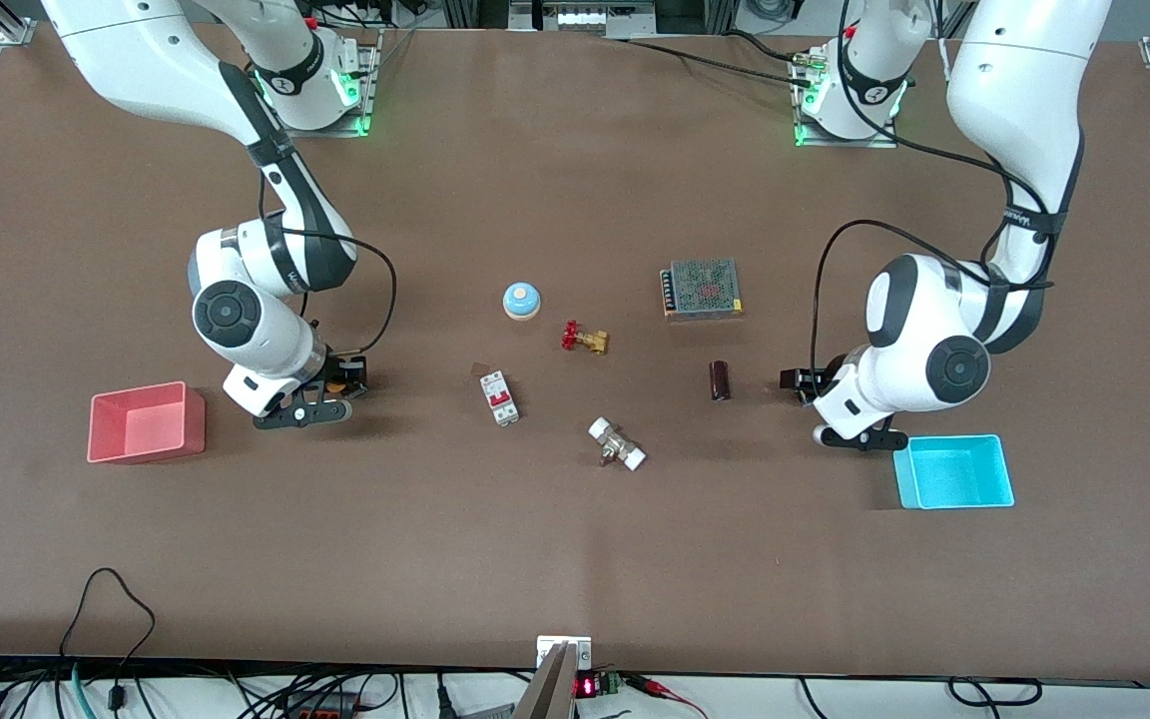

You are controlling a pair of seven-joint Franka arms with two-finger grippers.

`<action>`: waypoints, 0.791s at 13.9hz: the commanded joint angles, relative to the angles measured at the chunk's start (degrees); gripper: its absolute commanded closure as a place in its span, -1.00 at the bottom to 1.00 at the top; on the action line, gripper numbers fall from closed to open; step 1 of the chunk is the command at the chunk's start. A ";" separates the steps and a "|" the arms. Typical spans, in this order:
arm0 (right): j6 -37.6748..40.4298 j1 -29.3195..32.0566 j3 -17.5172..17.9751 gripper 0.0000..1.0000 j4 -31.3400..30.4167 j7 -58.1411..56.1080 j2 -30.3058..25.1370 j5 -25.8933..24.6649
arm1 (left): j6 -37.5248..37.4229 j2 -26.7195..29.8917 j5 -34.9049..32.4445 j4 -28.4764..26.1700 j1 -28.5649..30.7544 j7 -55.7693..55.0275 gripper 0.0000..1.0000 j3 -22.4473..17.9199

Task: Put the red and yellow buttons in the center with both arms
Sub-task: 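Carry the red button toward the table center with the left gripper and release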

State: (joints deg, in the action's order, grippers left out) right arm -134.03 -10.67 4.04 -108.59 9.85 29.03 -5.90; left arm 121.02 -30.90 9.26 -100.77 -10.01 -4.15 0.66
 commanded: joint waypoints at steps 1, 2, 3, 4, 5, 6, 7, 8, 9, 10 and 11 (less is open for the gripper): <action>-0.70 -1.45 -1.32 0.35 -0.22 1.13 0.23 -0.51 | -0.88 5.14 0.40 -0.13 1.39 0.63 -1.00 -1.97; -0.79 -1.54 -1.32 0.35 -0.22 1.22 0.32 -0.51 | -0.79 6.45 0.40 0.13 2.18 0.80 -1.00 -2.50; -0.79 -1.54 -1.40 0.33 -0.22 1.13 0.41 -0.51 | -0.79 7.77 0.40 0.31 2.97 0.72 -1.00 -2.77; -0.79 -1.72 -1.41 0.33 -0.22 1.13 0.41 -0.51 | -0.79 9.44 0.40 0.40 3.85 0.72 -1.00 -3.47; -0.88 -1.81 -1.58 0.32 -0.22 1.13 0.67 -0.51 | -0.88 10.94 0.32 0.40 4.47 0.72 -1.00 -4.43; -1.05 -1.81 -1.76 0.28 -0.22 1.22 0.67 -0.51 | -1.14 12.60 -0.12 1.01 4.74 1.85 -1.00 -6.01; -1.40 -1.89 -1.76 0.26 -0.22 1.22 0.76 -0.51 | -2.97 13.23 -1.69 2.75 5.26 3.69 -1.00 -6.37; -1.49 -1.98 -1.84 0.19 -0.22 1.22 1.02 -0.51 | -6.03 13.41 -3.88 5.21 6.05 4.40 -1.00 -6.37; -1.58 -1.98 -1.84 0.11 -0.22 1.22 1.11 -0.51 | -8.06 13.59 -5.73 7.23 6.58 4.41 -1.00 -6.03; -1.58 -1.98 -1.93 0.00 -0.22 1.22 1.11 -0.51 | -10.26 14.20 -6.36 8.56 8.76 4.50 -1.00 -5.33; -1.58 -2.07 -2.02 -0.08 -0.22 1.22 1.20 -0.51 | -11.50 14.99 -6.45 9.44 11.65 4.41 -1.00 -2.36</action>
State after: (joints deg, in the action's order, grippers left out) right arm -134.21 -11.72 2.97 -108.60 9.90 29.26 -5.93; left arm 113.04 -16.70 4.35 -94.11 -2.29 -0.77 -5.16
